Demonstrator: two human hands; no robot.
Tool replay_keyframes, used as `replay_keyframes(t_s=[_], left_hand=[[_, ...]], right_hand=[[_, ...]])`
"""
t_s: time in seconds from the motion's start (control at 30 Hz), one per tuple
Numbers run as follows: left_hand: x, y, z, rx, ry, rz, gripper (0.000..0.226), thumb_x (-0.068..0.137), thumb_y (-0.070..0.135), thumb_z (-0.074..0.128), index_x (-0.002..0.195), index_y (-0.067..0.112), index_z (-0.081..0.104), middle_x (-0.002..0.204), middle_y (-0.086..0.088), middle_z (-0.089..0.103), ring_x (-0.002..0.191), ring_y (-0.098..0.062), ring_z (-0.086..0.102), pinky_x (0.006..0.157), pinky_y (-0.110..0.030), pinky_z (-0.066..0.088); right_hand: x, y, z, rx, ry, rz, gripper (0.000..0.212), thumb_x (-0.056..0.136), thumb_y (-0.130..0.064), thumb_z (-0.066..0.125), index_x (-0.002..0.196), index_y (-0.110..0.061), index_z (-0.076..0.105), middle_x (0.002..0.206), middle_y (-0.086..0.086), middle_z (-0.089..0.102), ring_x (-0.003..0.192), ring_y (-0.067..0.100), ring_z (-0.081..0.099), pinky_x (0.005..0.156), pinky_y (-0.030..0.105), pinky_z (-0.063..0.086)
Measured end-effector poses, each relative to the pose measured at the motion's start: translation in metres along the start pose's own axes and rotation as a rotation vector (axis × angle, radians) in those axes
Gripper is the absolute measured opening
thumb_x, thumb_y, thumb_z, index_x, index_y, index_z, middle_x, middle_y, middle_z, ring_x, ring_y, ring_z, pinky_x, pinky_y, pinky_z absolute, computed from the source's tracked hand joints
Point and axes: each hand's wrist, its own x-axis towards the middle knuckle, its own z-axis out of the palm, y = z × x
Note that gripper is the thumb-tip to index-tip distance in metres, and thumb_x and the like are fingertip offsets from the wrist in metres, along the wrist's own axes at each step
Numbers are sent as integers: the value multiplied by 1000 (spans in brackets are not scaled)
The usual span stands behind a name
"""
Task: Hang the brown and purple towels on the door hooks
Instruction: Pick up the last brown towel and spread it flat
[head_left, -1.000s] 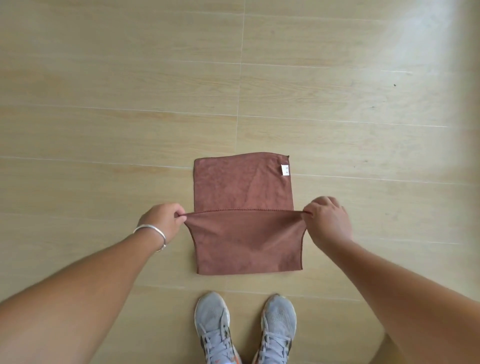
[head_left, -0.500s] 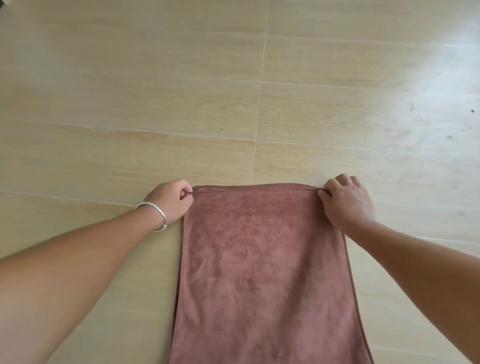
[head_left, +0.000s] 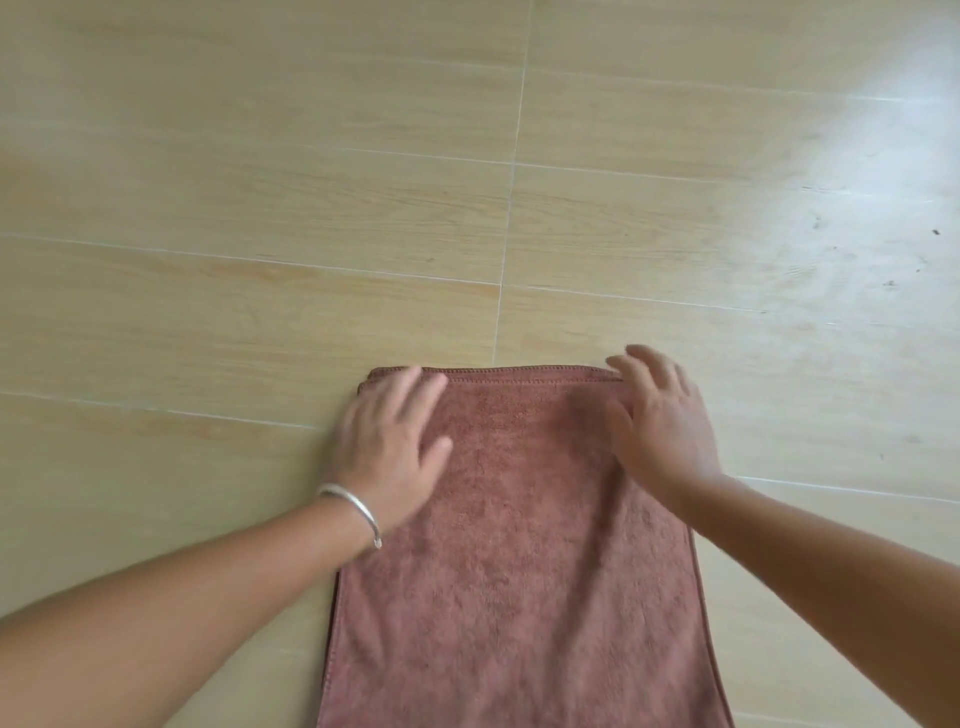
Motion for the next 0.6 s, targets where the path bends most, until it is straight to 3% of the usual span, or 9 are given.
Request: replay_keyframes(t_s=[0.07, 0.13, 0.27, 0.43, 0.5, 0.6], left_hand=[[-32, 13, 24, 67, -172, 68, 72, 91, 65, 21, 151, 36, -4, 160, 1, -6, 147, -16, -5, 119, -44, 5], [-46, 11, 40, 133, -232, 110, 73, 89, 70, 8, 150, 35, -15, 159, -1, -17, 145, -17, -20, 118, -47, -5], [-21, 2, 36, 193, -228, 139, 74, 88, 71, 2, 150, 34, -13, 159, -3, -18, 145, -20, -21, 118, -48, -7], [61, -11, 18, 243, -370, 100, 77, 80, 77, 2, 141, 41, -30, 154, 0, -33, 141, -18, -30, 116, -45, -14], [88, -15, 2, 291, -438, 101, 79, 83, 76, 13, 143, 42, -25, 156, -1, -29, 143, -18, -25, 117, -43, -10], [85, -14, -3, 293, -409, 91, 77, 88, 72, 22, 147, 41, -17, 158, -3, -24, 145, -18, -20, 117, -43, -6]], right_hand=[[-38, -3, 11, -45, -71, -184, 49, 95, -37, 42, 142, -23, 40, 151, 3, 35, 140, 24, 29, 117, 44, 22], [-67, 5, 20, -146, -194, -257, 61, 94, -55, 35, 148, -26, 34, 156, 4, 28, 145, 25, 21, 117, 48, 19], [-45, 20, 25, -230, -272, -277, 68, 93, -65, 25, 151, -29, 26, 159, 5, 20, 148, 23, 12, 118, 48, 14], [26, 20, 19, -362, -334, -202, 72, 91, -68, 5, 153, -32, 3, 162, 3, 0, 148, 21, -4, 120, 43, 1], [51, 11, 12, -421, -371, -169, 70, 92, -65, 10, 152, -33, -2, 162, 2, -5, 148, 22, -8, 120, 44, -1], [39, -4, 8, -333, -234, -223, 65, 96, -56, 26, 152, -30, 7, 162, 5, 3, 148, 23, -1, 120, 45, 5]])
